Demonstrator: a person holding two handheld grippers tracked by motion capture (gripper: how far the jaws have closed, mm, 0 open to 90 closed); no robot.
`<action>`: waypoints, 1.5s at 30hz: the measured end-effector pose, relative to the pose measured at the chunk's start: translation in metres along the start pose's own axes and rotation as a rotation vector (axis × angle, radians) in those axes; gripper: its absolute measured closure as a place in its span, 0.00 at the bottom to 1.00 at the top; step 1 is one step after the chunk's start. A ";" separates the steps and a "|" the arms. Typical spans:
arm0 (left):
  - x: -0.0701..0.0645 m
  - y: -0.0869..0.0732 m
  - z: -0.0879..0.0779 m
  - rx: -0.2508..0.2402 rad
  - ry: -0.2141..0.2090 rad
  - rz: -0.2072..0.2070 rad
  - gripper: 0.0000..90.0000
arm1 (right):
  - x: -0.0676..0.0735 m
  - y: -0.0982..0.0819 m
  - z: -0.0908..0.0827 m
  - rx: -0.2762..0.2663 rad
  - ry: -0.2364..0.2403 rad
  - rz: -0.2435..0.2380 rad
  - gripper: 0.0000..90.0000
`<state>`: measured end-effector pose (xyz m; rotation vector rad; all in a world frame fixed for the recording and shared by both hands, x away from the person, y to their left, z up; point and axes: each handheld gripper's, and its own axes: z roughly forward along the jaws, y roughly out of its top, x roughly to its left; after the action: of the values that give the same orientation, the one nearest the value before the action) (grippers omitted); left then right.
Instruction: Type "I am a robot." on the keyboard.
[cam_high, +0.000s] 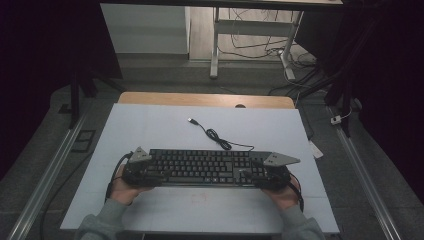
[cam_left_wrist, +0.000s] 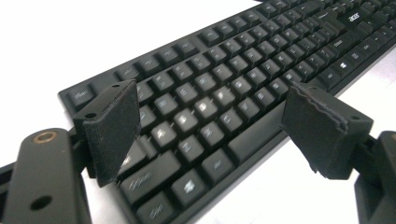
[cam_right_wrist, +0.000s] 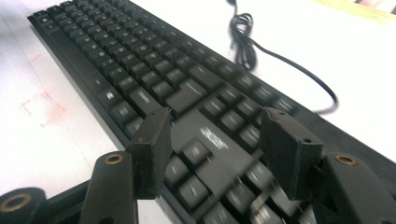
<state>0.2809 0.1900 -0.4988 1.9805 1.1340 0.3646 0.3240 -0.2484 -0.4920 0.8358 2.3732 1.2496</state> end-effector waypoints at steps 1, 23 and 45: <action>0.001 -0.003 -0.003 -0.001 0.006 -0.003 0.22 | -0.001 -0.003 -0.004 -0.004 -0.007 0.007 0.48; 0.006 -0.036 -0.024 -0.010 0.041 -0.009 0.22 | -0.016 -0.044 -0.042 0.007 -0.041 0.026 0.46; 0.006 -0.037 -0.021 0.004 0.034 -0.003 0.22 | -0.014 -0.041 -0.041 -0.012 -0.030 0.006 0.46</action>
<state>0.2503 0.2161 -0.5141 1.9830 1.1592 0.3962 0.2988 -0.3015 -0.5026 0.8526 2.3388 1.2435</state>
